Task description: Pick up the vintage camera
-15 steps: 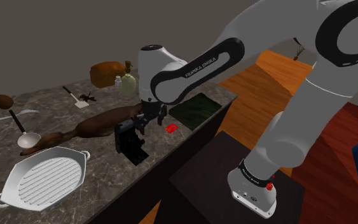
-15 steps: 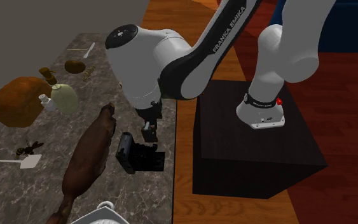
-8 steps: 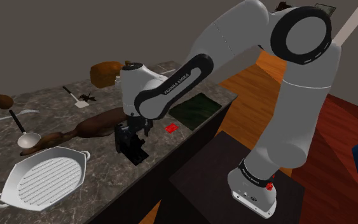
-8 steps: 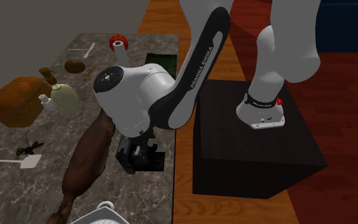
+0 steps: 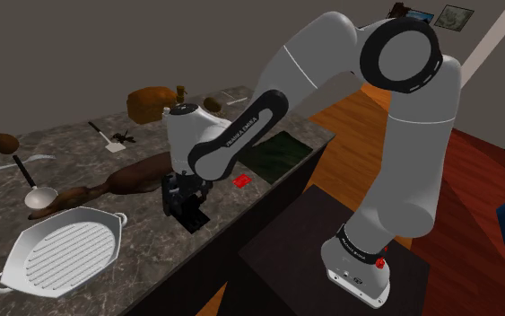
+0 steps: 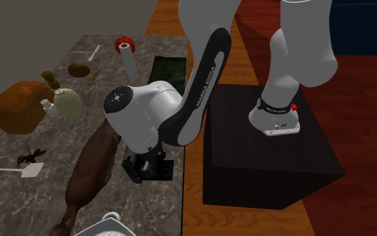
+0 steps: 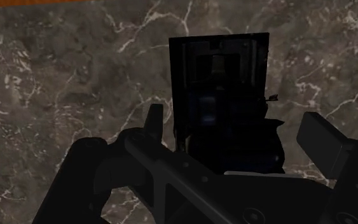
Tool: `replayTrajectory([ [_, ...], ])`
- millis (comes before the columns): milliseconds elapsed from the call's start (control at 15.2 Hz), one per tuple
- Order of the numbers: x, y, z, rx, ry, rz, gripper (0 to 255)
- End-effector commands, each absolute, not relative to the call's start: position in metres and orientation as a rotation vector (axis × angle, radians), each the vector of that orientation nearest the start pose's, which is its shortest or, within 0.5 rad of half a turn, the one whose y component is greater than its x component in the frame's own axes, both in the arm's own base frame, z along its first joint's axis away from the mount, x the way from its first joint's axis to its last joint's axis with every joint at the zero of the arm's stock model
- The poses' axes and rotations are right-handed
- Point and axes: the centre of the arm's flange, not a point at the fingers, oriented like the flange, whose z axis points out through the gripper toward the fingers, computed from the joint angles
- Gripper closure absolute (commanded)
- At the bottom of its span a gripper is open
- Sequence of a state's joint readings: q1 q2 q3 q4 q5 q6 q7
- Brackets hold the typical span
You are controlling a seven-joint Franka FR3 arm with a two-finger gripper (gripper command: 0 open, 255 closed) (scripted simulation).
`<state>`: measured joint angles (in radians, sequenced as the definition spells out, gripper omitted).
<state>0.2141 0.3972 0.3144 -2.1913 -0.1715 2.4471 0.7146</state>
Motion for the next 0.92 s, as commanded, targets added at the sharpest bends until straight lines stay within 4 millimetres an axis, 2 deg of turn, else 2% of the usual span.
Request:
replayTrajectory([
  [0,0.469,0.278,0.199,-3.186,0.101,0.166,255],
  [594,0.468,0.277,0.199,-3.186,0.101,0.166,255],
  [858,0.468,0.277,0.221,-3.186,0.101,0.166,255],
])
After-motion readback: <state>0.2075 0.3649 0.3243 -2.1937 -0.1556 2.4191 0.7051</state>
